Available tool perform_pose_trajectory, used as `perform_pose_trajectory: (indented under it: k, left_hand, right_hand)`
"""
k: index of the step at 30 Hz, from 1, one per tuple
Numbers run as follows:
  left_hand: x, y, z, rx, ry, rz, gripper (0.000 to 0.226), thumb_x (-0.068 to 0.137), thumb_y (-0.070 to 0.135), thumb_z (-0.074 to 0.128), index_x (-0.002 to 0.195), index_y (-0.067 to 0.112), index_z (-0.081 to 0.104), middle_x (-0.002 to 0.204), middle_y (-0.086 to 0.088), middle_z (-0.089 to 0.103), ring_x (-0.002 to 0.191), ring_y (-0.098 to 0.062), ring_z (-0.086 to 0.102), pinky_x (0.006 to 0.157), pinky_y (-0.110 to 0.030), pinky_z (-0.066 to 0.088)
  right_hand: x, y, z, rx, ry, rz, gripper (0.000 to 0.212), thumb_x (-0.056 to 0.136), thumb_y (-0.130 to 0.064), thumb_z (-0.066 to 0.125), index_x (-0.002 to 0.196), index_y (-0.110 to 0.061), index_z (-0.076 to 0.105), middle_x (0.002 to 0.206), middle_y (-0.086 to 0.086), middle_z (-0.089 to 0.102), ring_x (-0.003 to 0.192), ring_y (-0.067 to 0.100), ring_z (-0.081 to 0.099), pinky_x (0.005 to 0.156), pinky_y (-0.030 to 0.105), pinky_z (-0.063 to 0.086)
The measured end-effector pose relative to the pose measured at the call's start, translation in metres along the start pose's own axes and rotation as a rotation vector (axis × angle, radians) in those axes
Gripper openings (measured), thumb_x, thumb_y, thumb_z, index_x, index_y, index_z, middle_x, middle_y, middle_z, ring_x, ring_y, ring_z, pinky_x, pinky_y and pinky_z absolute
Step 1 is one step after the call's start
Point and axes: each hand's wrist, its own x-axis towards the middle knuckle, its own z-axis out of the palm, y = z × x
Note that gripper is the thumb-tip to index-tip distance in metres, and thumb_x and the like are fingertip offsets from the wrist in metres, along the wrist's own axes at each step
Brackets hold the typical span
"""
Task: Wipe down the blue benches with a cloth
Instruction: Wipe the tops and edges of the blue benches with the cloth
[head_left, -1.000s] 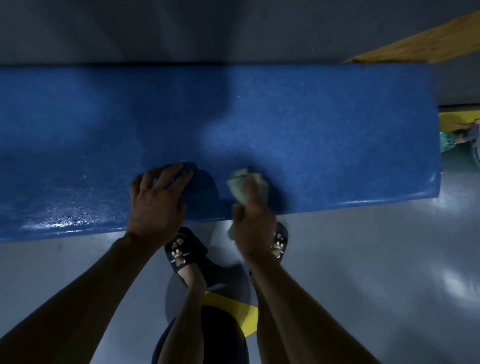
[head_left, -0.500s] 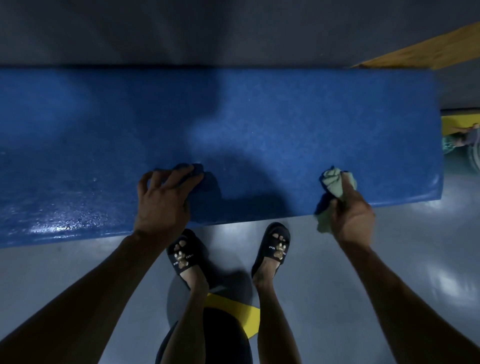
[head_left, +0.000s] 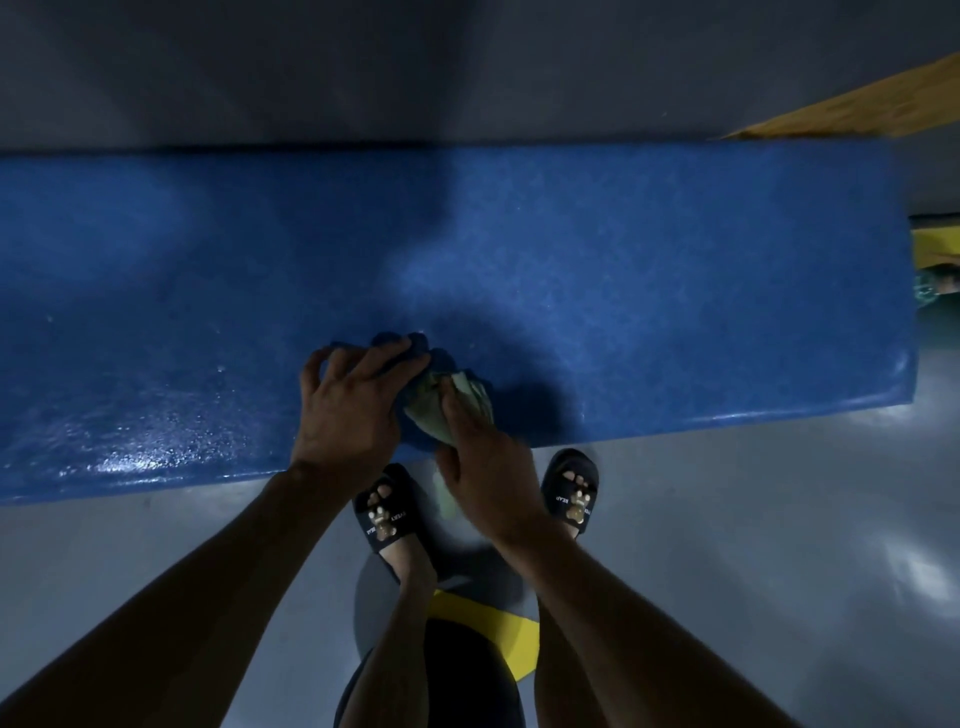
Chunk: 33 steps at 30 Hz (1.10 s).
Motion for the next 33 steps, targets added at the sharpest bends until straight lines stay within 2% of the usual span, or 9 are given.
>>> perform_pose_trajectory:
  k: [2, 4, 10, 14, 17, 20, 25, 29, 33]
  left_hand:
    - [-0.001, 0.0, 0.0, -0.008, 0.001, 0.004, 0.062, 0.075, 0.022, 0.047, 0.135, 0.034, 0.055, 0.144, 0.008, 0.051, 0.114, -0.029, 0.048, 0.104, -0.058, 0.031]
    - [-0.001, -0.001, 0.0, -0.017, 0.001, 0.006, 0.063, 0.073, 0.021, 0.05, 0.135, 0.035, 0.056, 0.143, 0.008, 0.052, 0.113, -0.029, 0.048, 0.104, -0.058, 0.031]
    - [-0.001, -0.002, 0.002, -0.036, 0.013, -0.006, 0.059, 0.078, 0.024, 0.045, 0.135, 0.036, 0.055, 0.143, 0.011, 0.051, 0.113, -0.026, 0.046, 0.106, -0.055, 0.03]
    - [-0.001, -0.003, 0.003, -0.042, 0.015, -0.009, 0.057, 0.08, 0.029, 0.047, 0.136, 0.036, 0.054, 0.144, 0.011, 0.05, 0.113, -0.026, 0.046, 0.107, -0.055, 0.03]
    - [-0.001, -0.006, 0.004, -0.039, 0.018, 0.0, 0.055, 0.083, 0.031, 0.051, 0.138, 0.036, 0.052, 0.145, 0.011, 0.049, 0.113, -0.026, 0.046, 0.106, -0.057, 0.031]
    - [0.0, -0.008, 0.005, -0.017, 0.006, 0.004, 0.058, 0.082, 0.028, 0.064, 0.138, 0.037, 0.051, 0.145, 0.01, 0.049, 0.116, -0.026, 0.045, 0.106, -0.058, 0.031]
    - [0.004, -0.009, 0.001, -0.027, 0.024, -0.001, 0.058, 0.077, 0.026, 0.071, 0.132, 0.04, 0.057, 0.139, 0.011, 0.054, 0.113, -0.025, 0.046, 0.108, -0.058, 0.03]
    - [0.005, -0.013, 0.0, -0.032, 0.017, 0.029, 0.056, 0.078, 0.026, 0.072, 0.131, 0.038, 0.058, 0.139, 0.01, 0.055, 0.111, -0.026, 0.047, 0.109, -0.059, 0.029]
    - [0.004, -0.014, -0.001, -0.047, 0.009, 0.034, 0.056, 0.079, 0.027, 0.071, 0.132, 0.038, 0.057, 0.14, 0.01, 0.053, 0.113, -0.027, 0.047, 0.111, -0.058, 0.026]
  right_hand:
    - [-0.001, 0.025, -0.024, -0.14, -0.102, -0.071, 0.066, 0.095, -0.029, 0.051, 0.154, -0.028, 0.022, 0.146, 0.008, 0.048, 0.096, 0.035, 0.068, 0.079, 0.045, 0.058]
    - [0.0, 0.064, -0.056, -0.27, -0.094, -0.012, 0.065, 0.092, -0.029, 0.051, 0.152, -0.033, 0.026, 0.141, 0.005, 0.053, 0.104, 0.033, 0.065, 0.086, 0.041, 0.054]
    - [-0.008, 0.156, -0.127, -0.112, 0.44, 0.485, 0.056, 0.088, -0.027, 0.052, 0.144, -0.024, 0.046, 0.125, 0.02, 0.063, 0.109, 0.041, 0.061, 0.088, 0.043, 0.049]
    - [0.023, 0.11, -0.075, 0.076, 0.638, 0.784, 0.059, 0.095, -0.029, 0.053, 0.15, -0.028, 0.034, 0.13, 0.015, 0.061, 0.112, 0.039, 0.059, 0.091, 0.04, 0.047]
    - [0.044, 0.034, -0.026, 0.105, 0.666, 0.571, 0.058, 0.09, -0.023, 0.057, 0.146, -0.025, 0.043, 0.114, 0.015, 0.069, 0.093, 0.037, 0.066, 0.078, 0.043, 0.052]
    - [0.049, -0.007, -0.008, -0.011, 0.41, 0.229, 0.061, 0.086, -0.025, 0.055, 0.146, -0.02, 0.043, 0.127, 0.009, 0.064, 0.097, 0.032, 0.067, 0.076, 0.042, 0.057]
    - [0.043, 0.051, -0.064, -0.379, 0.214, -0.147, 0.063, 0.079, -0.028, 0.055, 0.141, -0.023, 0.051, 0.113, 0.008, 0.068, 0.08, 0.034, 0.067, 0.065, 0.037, 0.056]
    - [0.033, 0.12, -0.115, -0.25, 0.349, 0.302, 0.059, 0.09, -0.026, 0.055, 0.147, -0.033, 0.04, 0.132, 0.01, 0.059, 0.107, 0.037, 0.062, 0.085, 0.043, 0.051]
    - [0.047, 0.094, -0.089, -0.136, 0.467, 0.646, 0.066, 0.092, -0.029, 0.054, 0.152, -0.033, 0.026, 0.134, 0.014, 0.058, 0.106, 0.041, 0.061, 0.087, 0.044, 0.049]
